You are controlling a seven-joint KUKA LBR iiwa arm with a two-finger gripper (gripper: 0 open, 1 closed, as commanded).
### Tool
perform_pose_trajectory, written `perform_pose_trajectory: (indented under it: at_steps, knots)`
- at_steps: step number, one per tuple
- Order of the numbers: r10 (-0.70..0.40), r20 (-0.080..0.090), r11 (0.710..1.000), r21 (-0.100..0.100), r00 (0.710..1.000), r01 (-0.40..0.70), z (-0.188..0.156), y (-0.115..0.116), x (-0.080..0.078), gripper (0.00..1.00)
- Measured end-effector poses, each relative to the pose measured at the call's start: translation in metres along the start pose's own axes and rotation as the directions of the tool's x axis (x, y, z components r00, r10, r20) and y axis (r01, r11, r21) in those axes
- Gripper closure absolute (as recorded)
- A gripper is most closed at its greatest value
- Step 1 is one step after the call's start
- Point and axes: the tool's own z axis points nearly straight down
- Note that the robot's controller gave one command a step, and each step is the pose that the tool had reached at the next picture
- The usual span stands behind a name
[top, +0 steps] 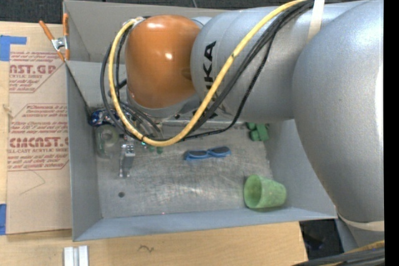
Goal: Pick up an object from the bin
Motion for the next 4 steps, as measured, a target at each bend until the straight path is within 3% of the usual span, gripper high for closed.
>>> perform_pose_trajectory:
  at_steps: [1,2,3,4]
  knots:
    - [0.077,0.011,0.997,-0.002,0.997,-0.077,-0.013,-0.022,-0.054,0.0]
    - [0.16,0.006,0.987,0.0,0.987,-0.16,0.017,-0.057,-0.057,0.0]
    - [0.146,0.005,0.989,0.003,0.989,-0.146,0.031,-0.15,-0.044,0.0]
    - [-0.022,0.011,1.0,-0.003,1.0,0.023,0.127,-0.22,-0.022,0.0]
